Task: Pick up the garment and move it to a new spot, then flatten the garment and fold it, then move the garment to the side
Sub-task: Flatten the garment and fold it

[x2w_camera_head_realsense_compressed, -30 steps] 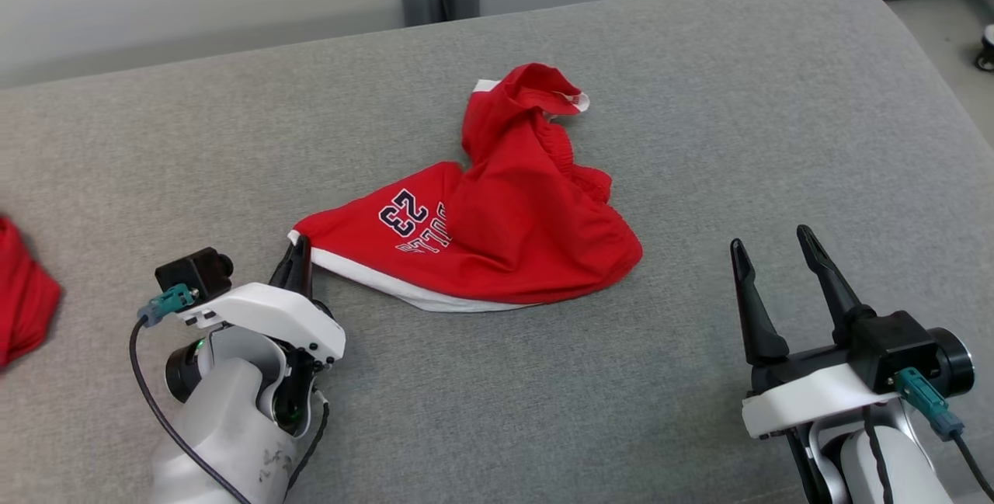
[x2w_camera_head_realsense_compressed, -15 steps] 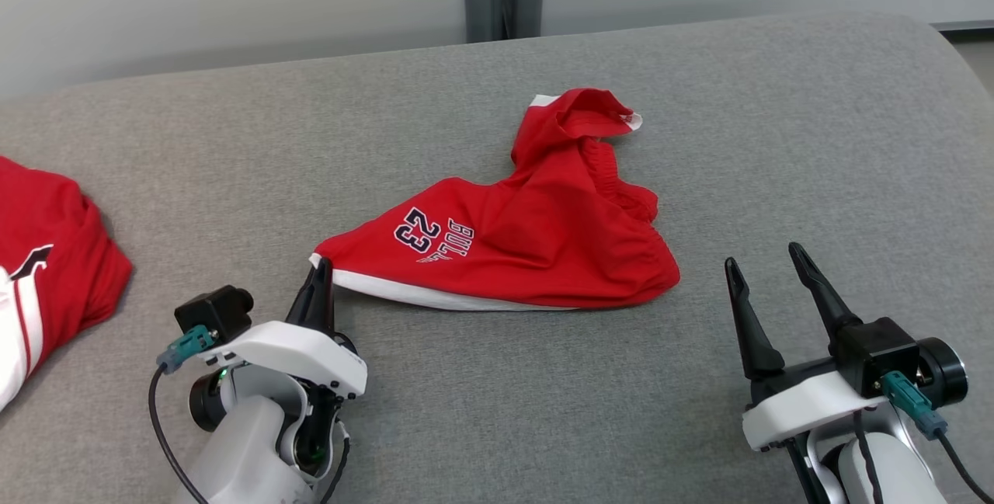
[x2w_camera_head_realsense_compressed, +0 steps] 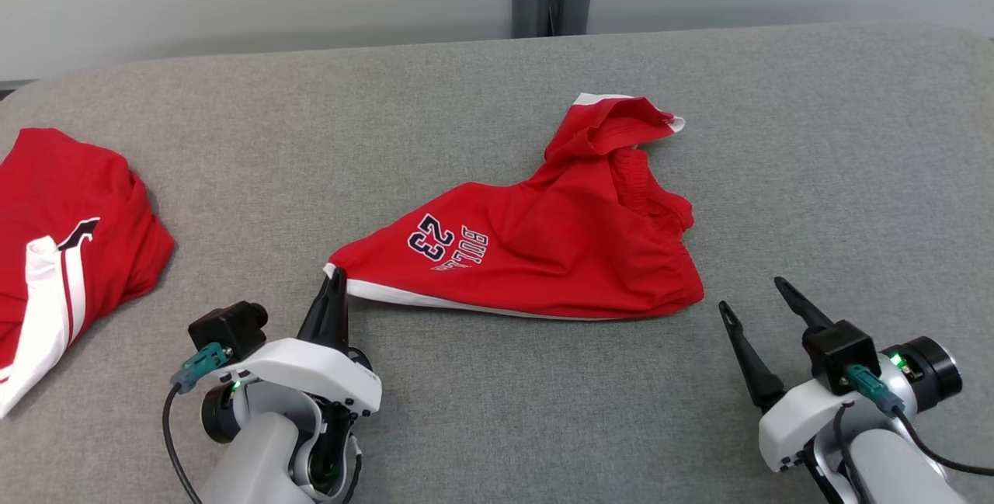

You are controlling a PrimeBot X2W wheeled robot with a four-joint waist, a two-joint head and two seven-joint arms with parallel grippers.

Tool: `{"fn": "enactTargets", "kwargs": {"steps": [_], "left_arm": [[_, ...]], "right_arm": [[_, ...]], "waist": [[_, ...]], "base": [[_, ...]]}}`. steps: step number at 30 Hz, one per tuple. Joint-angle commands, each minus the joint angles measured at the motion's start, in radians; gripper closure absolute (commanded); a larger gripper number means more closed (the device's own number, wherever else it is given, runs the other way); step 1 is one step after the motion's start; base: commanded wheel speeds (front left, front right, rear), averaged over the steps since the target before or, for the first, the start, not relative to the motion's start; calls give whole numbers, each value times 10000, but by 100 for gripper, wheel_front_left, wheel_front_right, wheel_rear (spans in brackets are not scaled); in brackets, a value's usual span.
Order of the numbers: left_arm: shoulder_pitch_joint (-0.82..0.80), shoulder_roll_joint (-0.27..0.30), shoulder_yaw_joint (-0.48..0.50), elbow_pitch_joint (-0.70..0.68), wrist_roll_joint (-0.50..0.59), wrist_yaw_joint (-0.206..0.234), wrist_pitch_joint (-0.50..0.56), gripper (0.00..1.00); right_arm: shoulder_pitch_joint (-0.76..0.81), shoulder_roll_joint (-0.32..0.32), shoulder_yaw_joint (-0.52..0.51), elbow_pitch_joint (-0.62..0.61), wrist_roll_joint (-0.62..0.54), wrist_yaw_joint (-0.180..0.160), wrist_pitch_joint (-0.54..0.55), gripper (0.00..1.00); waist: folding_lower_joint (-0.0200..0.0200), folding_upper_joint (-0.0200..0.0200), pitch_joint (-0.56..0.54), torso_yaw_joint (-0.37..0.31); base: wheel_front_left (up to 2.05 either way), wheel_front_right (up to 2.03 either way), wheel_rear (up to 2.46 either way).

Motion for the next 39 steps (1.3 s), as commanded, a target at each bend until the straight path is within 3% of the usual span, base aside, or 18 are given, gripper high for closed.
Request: {"fn": "enactTargets", "kwargs": {"steps": [1, 15, 28, 29, 30, 31, 32, 33, 39], "left_arm": [[36, 48, -59, -80, -55, 99, -44, 100], [-466, 53, -481, -199, -291, 170, -44, 100], [-597, 51, -627, -106, -432, 170, -45, 100], [-600, 51, -628, -103, -435, 164, -46, 100], [-601, 51, -628, -100, -436, 159, -45, 100], [-599, 51, -620, -97, -428, 167, -45, 100], [-592, 51, -610, -96, -424, 176, -45, 100], [-591, 51, -597, -97, -418, 186, -46, 100], [-643, 50, -575, -98, -390, 185, -45, 100]], "right_arm": [[-296, -247, 329, 281, 63, 2, -12, 0], [-1577, -824, 2119, 1558, 170, 2, -12, 0], [-2040, -976, 3090, 1701, 208, 2, -12, 0], [-2076, -979, 3121, 1722, 241, 2, -12, 9], [-2103, -979, 3146, 1740, 270, 2, -12, 31], [-2122, -982, 3167, 1763, 304, 2, -12, 66], [-2131, -982, 3195, 1781, 327, 2, -12, 78], [-2144, -981, 3228, 1801, 343, 2, -13, 98], [-2212, -976, 3383, 1927, 440, 0, -11, 100]], "waist": [[0, 0, 87, 56], [0, 0, 510, 430], [0, 0, 698, 679], [0, 0, 701, 687], [0, 0, 704, 691], [0, 0, 705, 689], [0, 0, 703, 686], [0, 0, 707, 677], [0, 0, 734, 619]], "base": [[0, 0, 0], [0, 0, 0], [0, 0, 0], [0, 0, 0], [0, 0, 0], [0, 0, 0], [0, 0, 0], [0, 0, 0], [0, 0, 0]]}}
